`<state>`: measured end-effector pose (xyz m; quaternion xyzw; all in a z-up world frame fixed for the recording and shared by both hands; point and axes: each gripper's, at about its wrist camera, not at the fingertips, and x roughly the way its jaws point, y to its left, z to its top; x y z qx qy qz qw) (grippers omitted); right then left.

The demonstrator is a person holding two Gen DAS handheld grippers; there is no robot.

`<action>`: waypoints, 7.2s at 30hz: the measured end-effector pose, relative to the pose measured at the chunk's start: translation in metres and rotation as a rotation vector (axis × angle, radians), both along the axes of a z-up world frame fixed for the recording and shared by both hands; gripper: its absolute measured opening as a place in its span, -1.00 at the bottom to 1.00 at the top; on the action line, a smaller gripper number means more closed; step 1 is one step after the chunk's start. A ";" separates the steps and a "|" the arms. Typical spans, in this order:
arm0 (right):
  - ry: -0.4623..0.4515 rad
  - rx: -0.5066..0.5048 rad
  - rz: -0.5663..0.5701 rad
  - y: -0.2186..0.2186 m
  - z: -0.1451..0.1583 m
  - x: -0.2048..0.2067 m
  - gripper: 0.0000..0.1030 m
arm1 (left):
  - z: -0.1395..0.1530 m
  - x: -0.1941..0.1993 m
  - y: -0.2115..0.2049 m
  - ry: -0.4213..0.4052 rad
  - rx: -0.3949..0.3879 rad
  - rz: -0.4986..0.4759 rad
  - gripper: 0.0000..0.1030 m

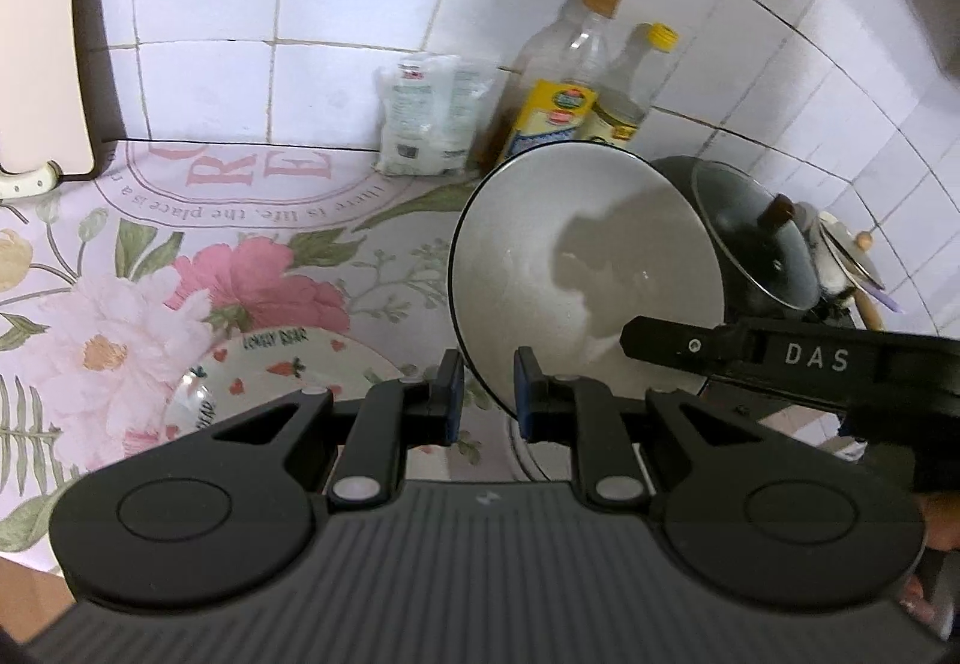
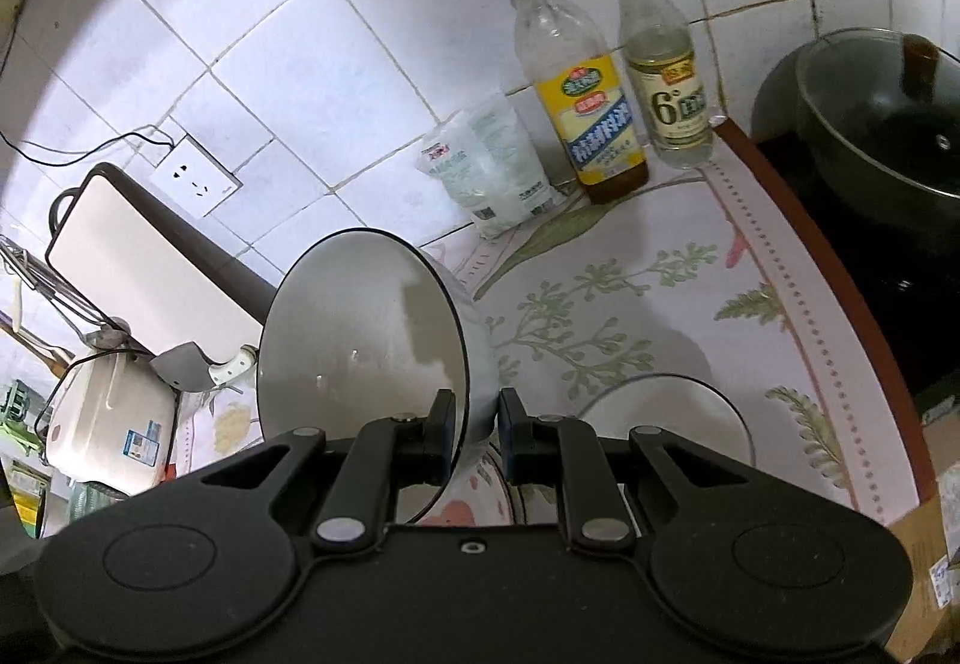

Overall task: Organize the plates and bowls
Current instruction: 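Lift the third white bowl and carry it over the nested bowls, then lower the third bowl into the nested bowls and open the right gripper, then pull the right gripper back from the three-bowl stack, then move the left gripper to the bowl stack rim and close on it, then lift the three-bowl stack with the left gripper toward the bunny plate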

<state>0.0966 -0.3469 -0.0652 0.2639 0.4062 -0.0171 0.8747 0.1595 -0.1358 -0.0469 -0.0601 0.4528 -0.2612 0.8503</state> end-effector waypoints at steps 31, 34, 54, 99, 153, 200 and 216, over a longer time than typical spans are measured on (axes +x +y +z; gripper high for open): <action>-0.010 -0.038 -0.103 -0.055 -0.054 -0.059 -0.62 | -0.073 -0.027 -0.068 0.096 -0.011 -0.048 -0.70; -0.003 -0.060 -0.098 -0.054 -0.061 -0.058 -0.62 | -0.082 -0.025 -0.069 0.108 -0.007 -0.045 -0.70; 0.030 -0.145 -0.063 -0.046 -0.083 -0.043 -0.57 | -0.098 -0.010 -0.084 0.166 0.099 -0.036 -0.70; -0.124 -0.363 0.048 -0.050 -0.054 -0.081 -0.45 | -0.084 -0.040 -0.049 0.119 -0.135 -0.056 -0.58; -0.422 -0.424 0.410 -0.054 -0.179 -0.092 0.78 | -0.133 -0.038 -0.049 0.150 -0.348 0.131 0.46; -0.496 -0.404 0.354 -0.033 -0.198 -0.075 0.77 | -0.154 -0.021 -0.074 0.209 -0.180 0.204 -0.17; -0.542 -0.420 0.363 -0.026 -0.181 -0.066 0.76 | -0.138 -0.024 -0.059 0.150 -0.203 0.176 -0.20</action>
